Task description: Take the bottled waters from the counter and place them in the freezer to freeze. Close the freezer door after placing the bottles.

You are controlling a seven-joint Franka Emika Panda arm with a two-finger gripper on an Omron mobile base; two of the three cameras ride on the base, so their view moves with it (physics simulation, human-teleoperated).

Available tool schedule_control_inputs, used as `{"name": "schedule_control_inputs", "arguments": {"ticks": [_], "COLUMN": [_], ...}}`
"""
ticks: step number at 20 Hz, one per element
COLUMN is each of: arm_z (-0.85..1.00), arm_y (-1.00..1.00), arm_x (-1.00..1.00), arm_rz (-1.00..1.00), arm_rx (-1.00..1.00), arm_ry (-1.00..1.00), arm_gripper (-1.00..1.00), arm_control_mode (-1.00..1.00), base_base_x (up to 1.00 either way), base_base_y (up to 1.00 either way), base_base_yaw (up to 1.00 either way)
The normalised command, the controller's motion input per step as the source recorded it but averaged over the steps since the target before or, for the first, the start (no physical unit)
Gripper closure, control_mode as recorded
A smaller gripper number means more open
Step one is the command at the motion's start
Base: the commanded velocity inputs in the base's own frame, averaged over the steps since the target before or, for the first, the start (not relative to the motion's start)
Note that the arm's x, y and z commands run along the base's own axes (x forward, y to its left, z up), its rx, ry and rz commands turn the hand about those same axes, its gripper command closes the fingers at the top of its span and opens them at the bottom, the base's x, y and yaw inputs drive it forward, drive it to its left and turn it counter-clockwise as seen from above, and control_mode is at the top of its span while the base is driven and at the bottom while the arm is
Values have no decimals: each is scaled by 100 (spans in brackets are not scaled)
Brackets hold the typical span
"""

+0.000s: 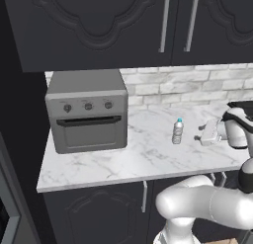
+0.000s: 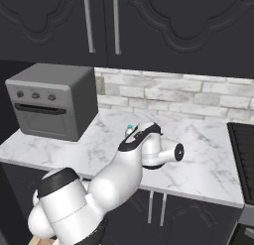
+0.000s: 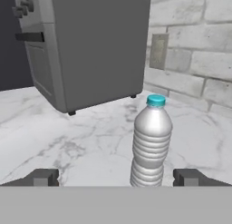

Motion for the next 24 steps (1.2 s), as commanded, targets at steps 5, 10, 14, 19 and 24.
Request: {"name": "schedule_control_inputs", "arguments": {"ticks": [5,10,14,19,24], "arm_z": [-2,-1,-6,-16,-26], "arm_y": [0,0,0,0,0], "arm_x": [24,24,21,6,5], "arm_rz": [0,0,0,0,0], "arm_rx": [0,0,0,0,0], "arm_ry": [1,0,0,0,0], "arm_gripper": [-100,-100,-100,-100,-100], "arm_control_mode": [-100,-100,-100,-100,-100], "base_base_x": [0,0,0,0,0], "base_base_y": [0,0,0,0,0], "base_base_yaw": [0,0,0,0,0]}}
